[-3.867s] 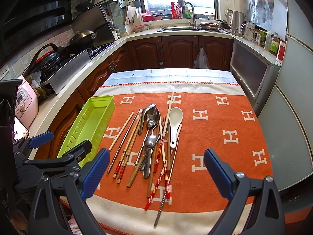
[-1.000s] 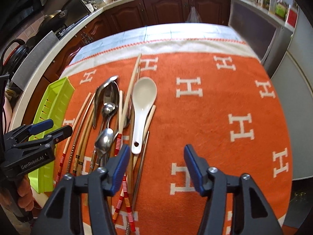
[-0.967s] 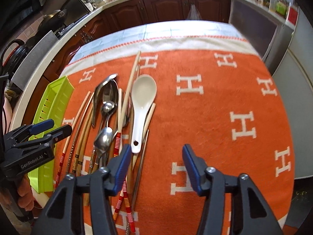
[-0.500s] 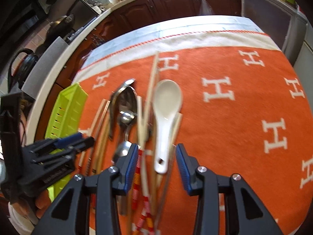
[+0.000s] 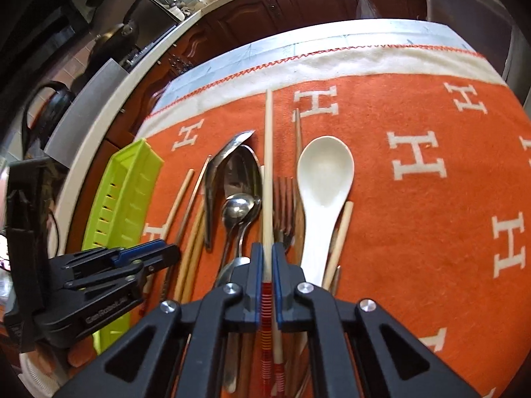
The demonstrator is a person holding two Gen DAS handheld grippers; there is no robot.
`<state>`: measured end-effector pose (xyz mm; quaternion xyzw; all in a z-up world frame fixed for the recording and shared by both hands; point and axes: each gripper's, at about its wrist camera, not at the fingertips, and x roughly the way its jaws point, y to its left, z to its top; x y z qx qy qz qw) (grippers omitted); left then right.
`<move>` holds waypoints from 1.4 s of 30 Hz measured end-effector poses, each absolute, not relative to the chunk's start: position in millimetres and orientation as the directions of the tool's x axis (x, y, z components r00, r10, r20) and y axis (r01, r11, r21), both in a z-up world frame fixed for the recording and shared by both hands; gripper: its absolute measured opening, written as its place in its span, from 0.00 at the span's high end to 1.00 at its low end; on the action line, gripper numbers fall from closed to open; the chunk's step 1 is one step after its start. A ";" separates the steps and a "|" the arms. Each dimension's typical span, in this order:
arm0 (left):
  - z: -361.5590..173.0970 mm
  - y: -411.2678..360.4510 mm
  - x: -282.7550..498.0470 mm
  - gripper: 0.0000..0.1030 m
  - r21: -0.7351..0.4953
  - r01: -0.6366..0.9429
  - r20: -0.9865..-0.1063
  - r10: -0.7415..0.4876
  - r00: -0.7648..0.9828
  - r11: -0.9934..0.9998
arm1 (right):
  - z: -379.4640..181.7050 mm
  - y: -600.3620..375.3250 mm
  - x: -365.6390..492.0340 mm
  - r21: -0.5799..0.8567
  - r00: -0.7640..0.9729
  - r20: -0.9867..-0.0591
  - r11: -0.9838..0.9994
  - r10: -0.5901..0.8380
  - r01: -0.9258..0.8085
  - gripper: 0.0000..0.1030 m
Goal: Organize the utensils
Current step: 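Grasp a red-striped chopstick with the right gripper while the left grasps a steel chopstick, then carry both chopsticks over the green tray and open both grippers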
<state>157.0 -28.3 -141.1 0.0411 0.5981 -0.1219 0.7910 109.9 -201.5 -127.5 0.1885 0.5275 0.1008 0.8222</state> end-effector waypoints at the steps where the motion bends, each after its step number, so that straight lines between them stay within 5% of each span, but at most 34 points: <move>1: -141.1 -29.2 156.5 0.84 -0.075 0.245 -0.957 -0.139 0.256 0.967 | -127.5 -202.0 108.5 0.421 0.425 -0.827 0.907 0.368 0.033 0.95; 13: -127.1 -43.2 147.3 0.92 -0.115 0.300 -0.952 -0.191 0.238 0.947 | -109.7 -201.6 85.8 0.474 0.435 -0.794 0.880 0.425 0.005 0.95; 30: -141.6 -46.4 143.3 0.87 -0.028 0.343 -0.948 -0.133 0.288 0.939 | -111.2 -202.7 77.4 0.502 0.424 -0.784 0.865 0.453 0.003 0.95; 31: -141.6 -47.9 142.3 0.96 -0.025 0.344 -0.943 -0.136 0.304 0.939 | -111.7 -202.9 76.7 0.504 0.423 -0.784 0.864 0.454 0.006 0.95; 34: -139.1 -45.1 136.9 0.97 -0.034 0.336 -0.934 -0.150 0.324 0.941 | -109.9 -203.5 72.9 0.514 0.422 -0.780 0.858 0.462 0.013 0.95; 42: -63.7 -19.4 94.9 0.97 -0.040 0.362 -0.845 -0.225 0.485 0.931 | -78.6 -188.4 56.3 0.510 0.455 -0.757 0.859 0.469 -0.039 0.95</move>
